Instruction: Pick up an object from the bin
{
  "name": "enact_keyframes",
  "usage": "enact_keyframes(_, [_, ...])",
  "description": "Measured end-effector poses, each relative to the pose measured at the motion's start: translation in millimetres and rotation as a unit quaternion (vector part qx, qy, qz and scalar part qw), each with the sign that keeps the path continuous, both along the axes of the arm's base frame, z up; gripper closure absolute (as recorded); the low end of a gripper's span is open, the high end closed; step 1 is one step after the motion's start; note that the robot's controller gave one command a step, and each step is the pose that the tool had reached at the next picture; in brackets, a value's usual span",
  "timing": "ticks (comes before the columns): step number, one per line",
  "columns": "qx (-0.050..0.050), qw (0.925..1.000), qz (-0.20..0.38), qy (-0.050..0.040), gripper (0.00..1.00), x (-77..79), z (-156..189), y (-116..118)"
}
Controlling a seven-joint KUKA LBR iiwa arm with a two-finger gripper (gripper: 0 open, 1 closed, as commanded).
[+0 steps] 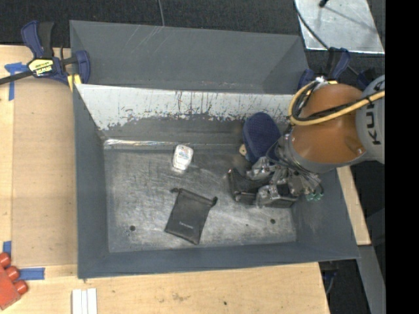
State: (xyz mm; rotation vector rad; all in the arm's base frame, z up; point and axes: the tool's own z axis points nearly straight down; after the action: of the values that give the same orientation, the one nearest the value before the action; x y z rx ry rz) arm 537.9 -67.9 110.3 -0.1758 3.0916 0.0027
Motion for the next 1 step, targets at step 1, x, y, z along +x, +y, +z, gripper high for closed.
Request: enact_keyframes(1, [-0.004, 0.9946, 0.102, 0.0204, 1.0, 2.3, 145.2, 18.7])
